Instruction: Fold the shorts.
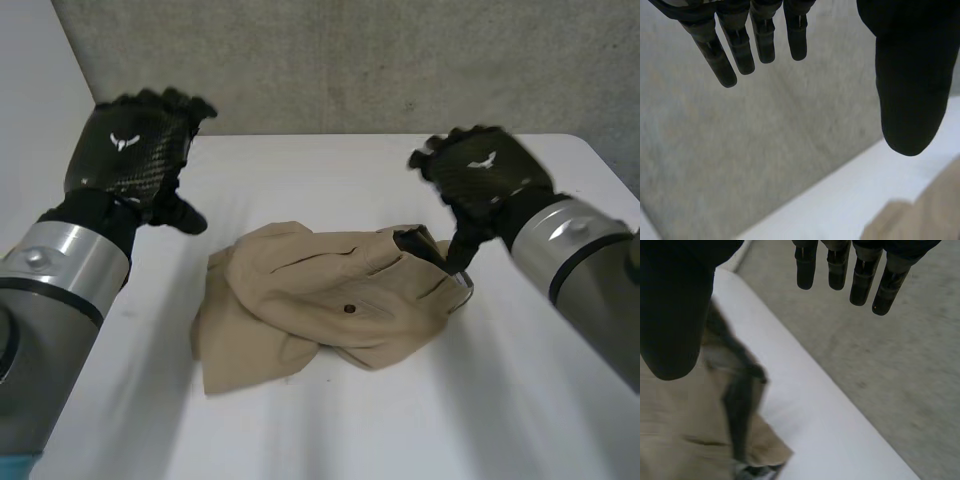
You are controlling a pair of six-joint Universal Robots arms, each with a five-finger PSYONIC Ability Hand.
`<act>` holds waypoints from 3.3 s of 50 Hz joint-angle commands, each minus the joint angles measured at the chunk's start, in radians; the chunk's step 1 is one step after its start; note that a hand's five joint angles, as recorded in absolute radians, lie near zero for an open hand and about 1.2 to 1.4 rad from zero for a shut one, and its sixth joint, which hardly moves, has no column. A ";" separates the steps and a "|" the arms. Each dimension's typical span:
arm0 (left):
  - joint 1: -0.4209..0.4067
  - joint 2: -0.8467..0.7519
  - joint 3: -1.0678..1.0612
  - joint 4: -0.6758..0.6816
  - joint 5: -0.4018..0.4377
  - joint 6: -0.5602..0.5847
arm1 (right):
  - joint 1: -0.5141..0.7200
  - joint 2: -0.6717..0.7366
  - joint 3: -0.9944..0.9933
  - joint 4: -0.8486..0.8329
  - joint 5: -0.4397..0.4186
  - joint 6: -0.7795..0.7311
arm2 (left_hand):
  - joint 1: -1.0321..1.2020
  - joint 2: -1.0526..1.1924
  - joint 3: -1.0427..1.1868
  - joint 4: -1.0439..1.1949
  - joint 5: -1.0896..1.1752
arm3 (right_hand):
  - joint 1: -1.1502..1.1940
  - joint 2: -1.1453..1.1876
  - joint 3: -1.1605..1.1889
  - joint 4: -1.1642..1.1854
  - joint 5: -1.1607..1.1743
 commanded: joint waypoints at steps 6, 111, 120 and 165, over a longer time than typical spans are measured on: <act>0.105 -0.299 0.059 -0.028 0.118 0.011 | 0.133 0.154 -0.133 0.028 0.031 0.152 | -0.007 0.009 0.002 0.007 0.020 | -0.020 -0.048 -0.036 -0.062 -0.070; 0.040 -0.465 -0.041 0.208 -0.046 0.222 | -0.057 0.334 0.158 -0.290 0.139 -0.127 | 1.079 1.095 1.088 1.093 1.106 | 1.202 1.174 1.186 1.160 1.152; -0.076 -0.296 -0.134 0.023 -0.062 0.345 | -0.062 0.239 0.260 -0.219 0.087 -0.127 | 1.079 1.095 1.088 1.093 1.106 | 1.202 1.174 1.186 1.160 1.152; -0.161 -0.813 0.813 -0.177 0.307 0.354 | -0.094 0.161 0.401 -0.119 0.079 -0.314 | 0.131 0.147 0.140 0.144 0.157 | 1.202 1.174 1.186 1.160 1.152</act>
